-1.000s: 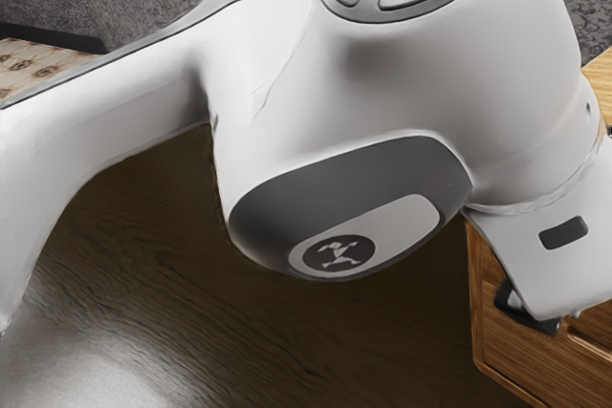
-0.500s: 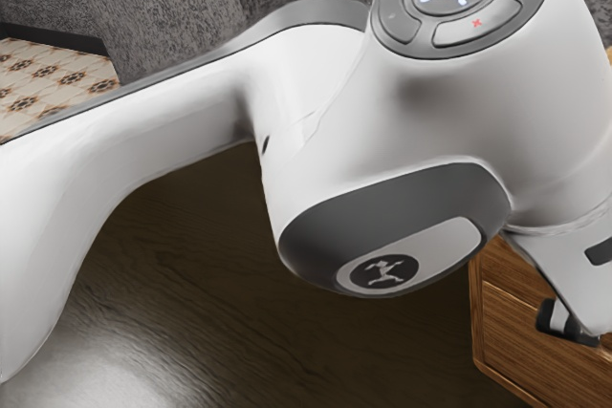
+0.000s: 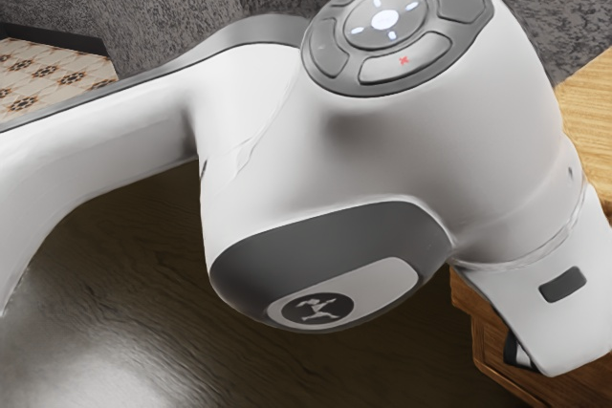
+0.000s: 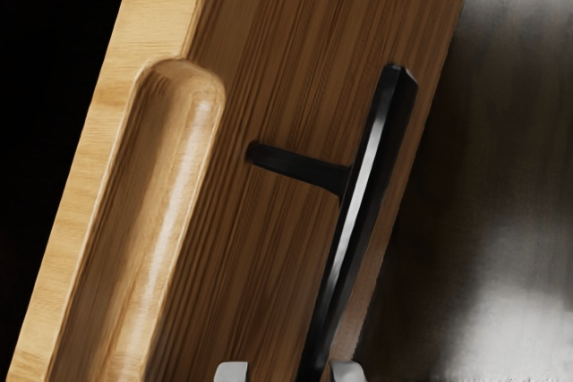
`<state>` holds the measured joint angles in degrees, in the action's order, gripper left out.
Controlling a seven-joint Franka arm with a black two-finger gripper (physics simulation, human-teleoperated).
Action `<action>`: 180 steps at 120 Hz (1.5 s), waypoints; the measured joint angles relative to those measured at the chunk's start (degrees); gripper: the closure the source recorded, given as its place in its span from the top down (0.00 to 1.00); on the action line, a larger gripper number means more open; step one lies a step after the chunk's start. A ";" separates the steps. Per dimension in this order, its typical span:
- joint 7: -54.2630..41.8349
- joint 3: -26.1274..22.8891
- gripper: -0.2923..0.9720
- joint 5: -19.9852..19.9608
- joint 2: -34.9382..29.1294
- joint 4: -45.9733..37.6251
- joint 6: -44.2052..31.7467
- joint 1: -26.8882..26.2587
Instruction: Pull the drawer handle with one arm to open the drawer
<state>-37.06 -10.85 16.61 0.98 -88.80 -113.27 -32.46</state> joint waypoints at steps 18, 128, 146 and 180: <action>1.21 -0.28 0.23 -0.29 -4.62 -5.91 -0.02 -0.76; 7.35 -10.01 0.21 -3.70 -24.82 -24.96 0.01 0.61; 8.23 -11.59 0.19 -4.08 -26.19 -25.46 0.46 0.81; 9.72 -11.94 0.20 -4.36 -28.59 -26.38 4.95 1.30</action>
<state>-27.34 -22.79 12.25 -27.61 -115.18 -108.32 -31.16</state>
